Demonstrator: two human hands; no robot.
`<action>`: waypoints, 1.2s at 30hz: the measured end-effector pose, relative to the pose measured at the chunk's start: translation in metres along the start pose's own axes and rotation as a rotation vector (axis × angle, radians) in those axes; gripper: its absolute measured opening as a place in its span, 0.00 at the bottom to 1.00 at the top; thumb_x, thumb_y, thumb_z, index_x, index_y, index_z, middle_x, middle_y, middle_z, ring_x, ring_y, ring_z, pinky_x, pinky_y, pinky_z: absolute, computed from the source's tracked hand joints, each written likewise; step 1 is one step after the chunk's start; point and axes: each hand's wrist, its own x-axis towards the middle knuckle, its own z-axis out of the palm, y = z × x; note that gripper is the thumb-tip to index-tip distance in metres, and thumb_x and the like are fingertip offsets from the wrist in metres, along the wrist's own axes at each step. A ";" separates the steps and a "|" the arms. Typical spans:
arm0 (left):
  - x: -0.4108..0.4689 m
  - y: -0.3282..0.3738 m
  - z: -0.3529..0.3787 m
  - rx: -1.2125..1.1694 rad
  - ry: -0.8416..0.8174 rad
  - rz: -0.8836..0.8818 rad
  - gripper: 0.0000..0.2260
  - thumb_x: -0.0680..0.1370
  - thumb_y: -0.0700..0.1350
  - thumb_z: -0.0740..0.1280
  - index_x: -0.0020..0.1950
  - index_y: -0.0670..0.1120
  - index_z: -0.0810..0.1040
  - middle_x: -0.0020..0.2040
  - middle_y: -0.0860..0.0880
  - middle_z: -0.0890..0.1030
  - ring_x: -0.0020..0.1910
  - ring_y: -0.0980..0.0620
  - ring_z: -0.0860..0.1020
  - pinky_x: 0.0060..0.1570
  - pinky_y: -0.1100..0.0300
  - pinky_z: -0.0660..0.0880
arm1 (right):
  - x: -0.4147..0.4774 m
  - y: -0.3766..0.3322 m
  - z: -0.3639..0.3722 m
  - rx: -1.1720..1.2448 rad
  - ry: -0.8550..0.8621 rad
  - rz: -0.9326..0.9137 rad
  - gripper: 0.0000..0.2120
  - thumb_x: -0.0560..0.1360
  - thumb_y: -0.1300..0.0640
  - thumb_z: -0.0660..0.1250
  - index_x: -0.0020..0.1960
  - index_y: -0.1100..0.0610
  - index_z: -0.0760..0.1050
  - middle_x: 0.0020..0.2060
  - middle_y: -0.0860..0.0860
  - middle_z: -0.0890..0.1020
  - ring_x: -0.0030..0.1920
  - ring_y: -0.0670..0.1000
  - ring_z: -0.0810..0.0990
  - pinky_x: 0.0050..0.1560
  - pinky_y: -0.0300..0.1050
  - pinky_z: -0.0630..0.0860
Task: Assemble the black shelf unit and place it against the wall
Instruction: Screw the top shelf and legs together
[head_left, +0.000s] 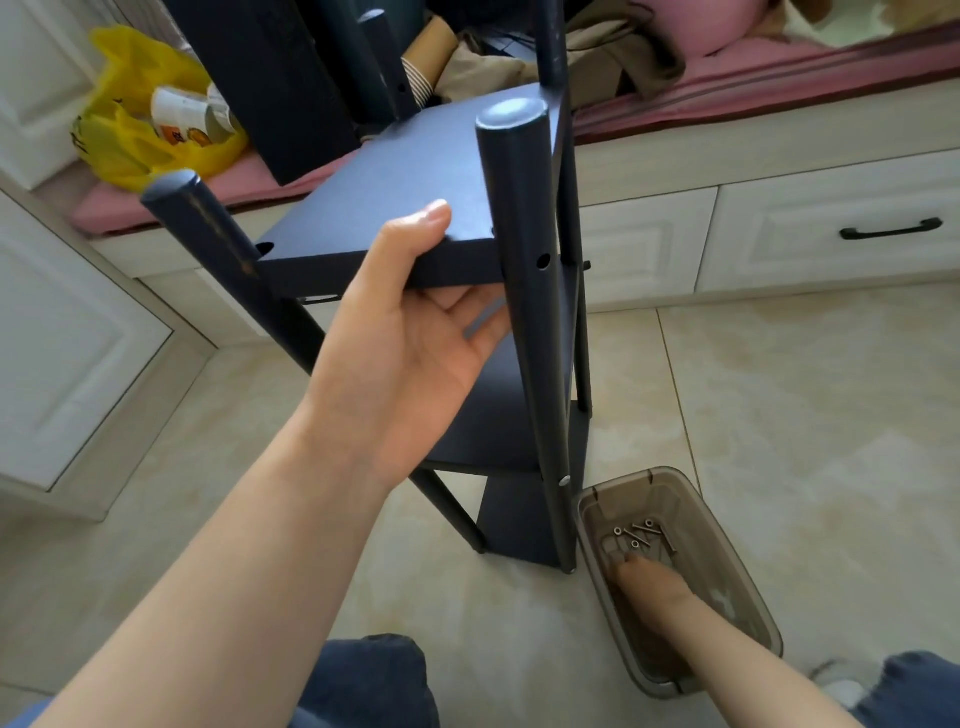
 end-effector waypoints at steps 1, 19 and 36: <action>0.000 0.000 0.001 -0.002 0.000 0.003 0.11 0.79 0.46 0.65 0.39 0.46 0.83 0.52 0.43 0.86 0.62 0.41 0.81 0.58 0.53 0.79 | -0.001 0.000 -0.006 0.000 0.003 0.012 0.22 0.81 0.68 0.54 0.73 0.59 0.67 0.68 0.58 0.75 0.67 0.59 0.75 0.65 0.52 0.73; -0.002 -0.001 0.009 -0.215 -0.016 -0.025 0.19 0.77 0.44 0.66 0.64 0.35 0.76 0.70 0.33 0.73 0.72 0.34 0.69 0.64 0.53 0.77 | -0.127 -0.034 -0.217 -0.115 0.169 -0.082 0.08 0.77 0.66 0.59 0.52 0.59 0.76 0.46 0.57 0.80 0.47 0.59 0.79 0.48 0.52 0.78; -0.002 0.004 0.015 -0.226 0.105 -0.025 0.31 0.75 0.45 0.67 0.75 0.31 0.66 0.73 0.31 0.69 0.73 0.34 0.69 0.70 0.50 0.71 | -0.253 -0.029 -0.305 0.635 0.718 -0.456 0.04 0.75 0.60 0.73 0.44 0.52 0.83 0.36 0.46 0.86 0.38 0.44 0.84 0.43 0.38 0.80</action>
